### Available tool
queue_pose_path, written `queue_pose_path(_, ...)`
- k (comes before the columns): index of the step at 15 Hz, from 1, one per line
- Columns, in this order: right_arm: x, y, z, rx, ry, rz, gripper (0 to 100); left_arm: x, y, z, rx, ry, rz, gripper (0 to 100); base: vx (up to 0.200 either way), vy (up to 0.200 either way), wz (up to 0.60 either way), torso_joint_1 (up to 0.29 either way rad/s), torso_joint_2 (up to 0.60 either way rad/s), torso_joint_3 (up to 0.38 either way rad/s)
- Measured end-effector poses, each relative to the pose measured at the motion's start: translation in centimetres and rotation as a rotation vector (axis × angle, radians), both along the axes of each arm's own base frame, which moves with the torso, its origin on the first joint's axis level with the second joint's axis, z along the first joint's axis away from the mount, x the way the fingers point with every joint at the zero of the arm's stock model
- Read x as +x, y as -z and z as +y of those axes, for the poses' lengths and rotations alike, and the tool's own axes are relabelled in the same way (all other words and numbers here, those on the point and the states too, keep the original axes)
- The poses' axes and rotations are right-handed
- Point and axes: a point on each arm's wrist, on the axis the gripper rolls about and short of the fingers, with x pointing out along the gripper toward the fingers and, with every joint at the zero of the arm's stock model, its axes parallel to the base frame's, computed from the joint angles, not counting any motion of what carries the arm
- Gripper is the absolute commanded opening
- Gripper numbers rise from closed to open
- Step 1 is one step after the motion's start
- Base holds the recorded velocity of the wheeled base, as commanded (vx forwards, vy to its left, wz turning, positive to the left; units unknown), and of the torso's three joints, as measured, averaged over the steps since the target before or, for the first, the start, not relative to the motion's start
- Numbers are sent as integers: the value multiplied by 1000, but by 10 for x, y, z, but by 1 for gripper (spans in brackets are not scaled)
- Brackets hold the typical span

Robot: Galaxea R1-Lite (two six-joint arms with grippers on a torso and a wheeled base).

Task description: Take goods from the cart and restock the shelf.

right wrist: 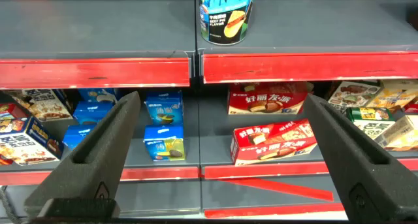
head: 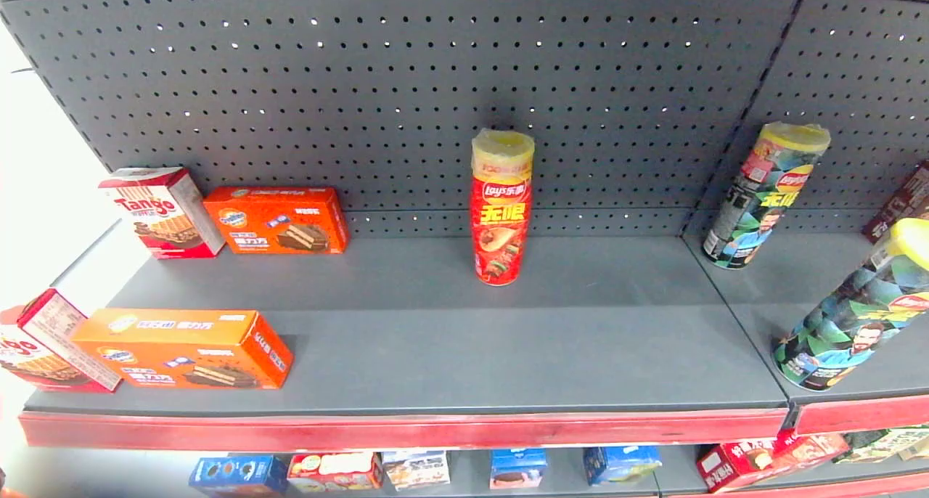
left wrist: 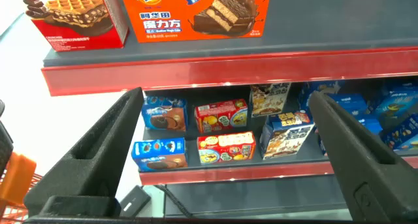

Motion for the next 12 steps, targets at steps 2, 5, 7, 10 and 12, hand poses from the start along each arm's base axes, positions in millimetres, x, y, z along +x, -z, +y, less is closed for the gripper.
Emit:
queue_pose_path(2,0,0,0,0,0,0,100,0,0,0,0,1,0,100,0,0,0,0,0,0)
queue_pose_path(5,0,0,0,-1,-1,0,100,0,0,0,0,1,0,100,0,0,200,2,2,1)
queue_pose_path(7,0,0,0,-1,-1,0,100,0,0,0,0,1,-1,100,0,0,600,0,2,5)
queue_pose_path(10,0,0,0,-1,1,1,100,0,0,0,0,1,0,100,0,0,600,7,4,4)
queue_pose_path(12,0,0,0,-1,1,0,100,0,0,0,0,1,-1,100,0,0,600,-7,2,0)
